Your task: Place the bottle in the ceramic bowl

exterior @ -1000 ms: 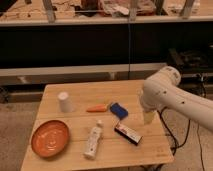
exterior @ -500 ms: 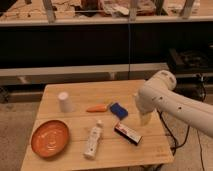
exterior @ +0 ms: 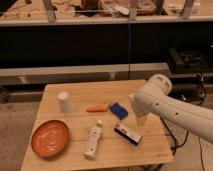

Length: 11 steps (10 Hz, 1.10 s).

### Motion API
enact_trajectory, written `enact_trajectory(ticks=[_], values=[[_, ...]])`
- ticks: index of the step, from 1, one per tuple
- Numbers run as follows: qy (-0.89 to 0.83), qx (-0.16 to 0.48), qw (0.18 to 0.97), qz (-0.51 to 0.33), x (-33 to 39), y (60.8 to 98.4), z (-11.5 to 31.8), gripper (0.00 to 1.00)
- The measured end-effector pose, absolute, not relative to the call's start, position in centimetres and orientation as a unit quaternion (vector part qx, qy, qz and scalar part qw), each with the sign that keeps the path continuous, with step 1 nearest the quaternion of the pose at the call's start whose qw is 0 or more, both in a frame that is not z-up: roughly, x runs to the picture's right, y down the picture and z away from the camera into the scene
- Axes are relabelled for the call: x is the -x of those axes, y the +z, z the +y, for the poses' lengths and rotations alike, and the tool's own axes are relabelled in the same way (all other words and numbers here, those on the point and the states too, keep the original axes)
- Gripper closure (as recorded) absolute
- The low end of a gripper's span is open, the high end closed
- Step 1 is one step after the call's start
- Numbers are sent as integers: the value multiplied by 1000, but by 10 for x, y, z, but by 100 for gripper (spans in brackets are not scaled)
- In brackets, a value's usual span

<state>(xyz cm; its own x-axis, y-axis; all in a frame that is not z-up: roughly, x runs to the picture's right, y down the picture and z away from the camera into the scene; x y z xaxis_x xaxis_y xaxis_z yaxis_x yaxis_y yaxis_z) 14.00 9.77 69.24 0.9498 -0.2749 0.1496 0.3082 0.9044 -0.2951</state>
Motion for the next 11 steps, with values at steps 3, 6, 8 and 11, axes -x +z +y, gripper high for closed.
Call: enact_trajectory(ticks=[3, 6, 8, 11], values=[[-187, 144, 969, -75, -119, 693, 99, 20], [-212, 139, 963, -97, -107, 695, 103, 20], [-235, 139, 955, -118, -89, 698, 106, 20], [-259, 137, 946, -137, -74, 702, 110, 20]])
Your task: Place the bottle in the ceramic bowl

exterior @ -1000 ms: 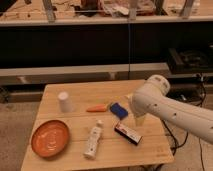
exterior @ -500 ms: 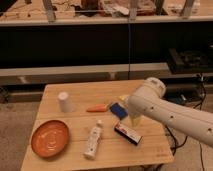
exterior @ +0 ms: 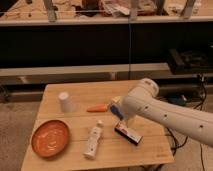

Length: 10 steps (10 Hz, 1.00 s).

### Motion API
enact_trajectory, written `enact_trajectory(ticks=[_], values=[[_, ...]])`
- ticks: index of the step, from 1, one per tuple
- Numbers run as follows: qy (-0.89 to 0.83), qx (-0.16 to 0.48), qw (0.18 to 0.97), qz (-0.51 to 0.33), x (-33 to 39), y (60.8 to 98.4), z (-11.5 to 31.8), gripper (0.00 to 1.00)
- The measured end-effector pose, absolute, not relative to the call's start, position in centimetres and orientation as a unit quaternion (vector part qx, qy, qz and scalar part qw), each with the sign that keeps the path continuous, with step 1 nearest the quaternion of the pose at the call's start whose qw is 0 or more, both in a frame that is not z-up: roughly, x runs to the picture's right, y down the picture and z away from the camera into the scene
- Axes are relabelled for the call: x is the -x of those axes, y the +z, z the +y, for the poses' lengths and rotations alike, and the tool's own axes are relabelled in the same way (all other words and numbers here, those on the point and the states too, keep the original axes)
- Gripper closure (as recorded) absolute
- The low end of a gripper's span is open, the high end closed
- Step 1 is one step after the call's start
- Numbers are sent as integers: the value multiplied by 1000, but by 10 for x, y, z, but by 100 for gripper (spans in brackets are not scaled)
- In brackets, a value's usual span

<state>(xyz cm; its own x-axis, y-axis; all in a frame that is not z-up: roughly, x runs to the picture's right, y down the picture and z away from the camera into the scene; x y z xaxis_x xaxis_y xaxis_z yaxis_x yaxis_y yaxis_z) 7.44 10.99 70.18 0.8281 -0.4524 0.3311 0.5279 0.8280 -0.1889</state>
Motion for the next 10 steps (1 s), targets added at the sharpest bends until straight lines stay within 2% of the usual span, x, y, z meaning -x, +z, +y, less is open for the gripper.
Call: enact_trajectory(ticks=[10], values=[[-316, 147, 916, -197, -32, 721, 123, 20]])
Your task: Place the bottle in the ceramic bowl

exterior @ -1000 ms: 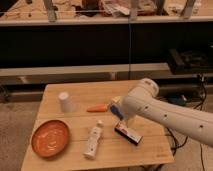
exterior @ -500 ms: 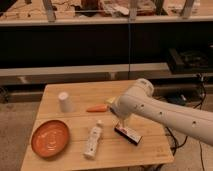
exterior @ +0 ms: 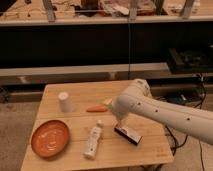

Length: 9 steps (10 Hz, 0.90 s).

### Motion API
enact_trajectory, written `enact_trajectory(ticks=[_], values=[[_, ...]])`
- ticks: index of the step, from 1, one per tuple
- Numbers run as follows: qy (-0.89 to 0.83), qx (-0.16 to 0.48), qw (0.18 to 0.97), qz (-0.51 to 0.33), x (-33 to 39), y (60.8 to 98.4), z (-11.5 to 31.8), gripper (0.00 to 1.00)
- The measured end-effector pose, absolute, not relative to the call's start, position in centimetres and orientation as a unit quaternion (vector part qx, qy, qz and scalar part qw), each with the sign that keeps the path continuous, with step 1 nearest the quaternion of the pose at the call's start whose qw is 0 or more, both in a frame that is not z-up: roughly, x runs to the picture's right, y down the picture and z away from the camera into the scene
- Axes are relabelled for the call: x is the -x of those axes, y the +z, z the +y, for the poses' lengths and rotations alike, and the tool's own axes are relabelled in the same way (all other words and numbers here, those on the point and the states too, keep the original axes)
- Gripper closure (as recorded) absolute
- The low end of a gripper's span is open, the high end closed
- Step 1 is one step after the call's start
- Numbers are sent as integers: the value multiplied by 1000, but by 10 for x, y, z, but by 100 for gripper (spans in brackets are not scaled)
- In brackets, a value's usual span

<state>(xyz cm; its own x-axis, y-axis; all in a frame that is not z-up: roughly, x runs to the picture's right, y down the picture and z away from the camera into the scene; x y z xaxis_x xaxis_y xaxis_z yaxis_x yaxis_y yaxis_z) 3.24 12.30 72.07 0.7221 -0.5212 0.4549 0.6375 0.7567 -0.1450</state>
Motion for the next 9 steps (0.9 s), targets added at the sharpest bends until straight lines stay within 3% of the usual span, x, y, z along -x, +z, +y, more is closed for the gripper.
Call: enact_trajectory(ticks=[9], values=[[-382, 160, 880, -231, -6, 738, 139, 20]])
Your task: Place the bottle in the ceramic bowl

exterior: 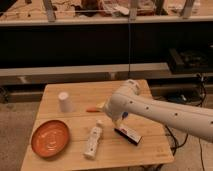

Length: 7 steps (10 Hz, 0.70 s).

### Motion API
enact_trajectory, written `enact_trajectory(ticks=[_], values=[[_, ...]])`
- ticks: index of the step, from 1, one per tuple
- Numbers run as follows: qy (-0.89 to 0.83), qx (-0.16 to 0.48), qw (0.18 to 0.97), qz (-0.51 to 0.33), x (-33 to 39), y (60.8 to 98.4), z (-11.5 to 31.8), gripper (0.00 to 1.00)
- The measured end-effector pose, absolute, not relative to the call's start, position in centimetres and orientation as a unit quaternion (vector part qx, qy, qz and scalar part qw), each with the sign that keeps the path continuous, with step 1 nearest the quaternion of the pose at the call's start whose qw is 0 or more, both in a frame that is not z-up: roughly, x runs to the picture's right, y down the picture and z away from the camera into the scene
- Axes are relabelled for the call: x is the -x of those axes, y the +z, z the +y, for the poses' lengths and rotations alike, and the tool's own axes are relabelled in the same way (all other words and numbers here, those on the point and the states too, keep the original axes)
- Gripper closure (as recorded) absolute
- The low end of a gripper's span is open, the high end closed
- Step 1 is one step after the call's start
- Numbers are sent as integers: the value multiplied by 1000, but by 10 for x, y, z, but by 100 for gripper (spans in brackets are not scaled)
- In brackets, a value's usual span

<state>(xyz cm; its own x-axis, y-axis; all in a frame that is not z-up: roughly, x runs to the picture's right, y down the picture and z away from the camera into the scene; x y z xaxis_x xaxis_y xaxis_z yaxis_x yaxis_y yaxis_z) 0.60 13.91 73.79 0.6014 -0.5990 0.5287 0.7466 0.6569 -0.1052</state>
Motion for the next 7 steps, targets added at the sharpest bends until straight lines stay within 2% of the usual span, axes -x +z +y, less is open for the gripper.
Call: enact_trajectory(ticks=[7], values=[[-441, 177, 842, -254, 15, 753, 158, 20]])
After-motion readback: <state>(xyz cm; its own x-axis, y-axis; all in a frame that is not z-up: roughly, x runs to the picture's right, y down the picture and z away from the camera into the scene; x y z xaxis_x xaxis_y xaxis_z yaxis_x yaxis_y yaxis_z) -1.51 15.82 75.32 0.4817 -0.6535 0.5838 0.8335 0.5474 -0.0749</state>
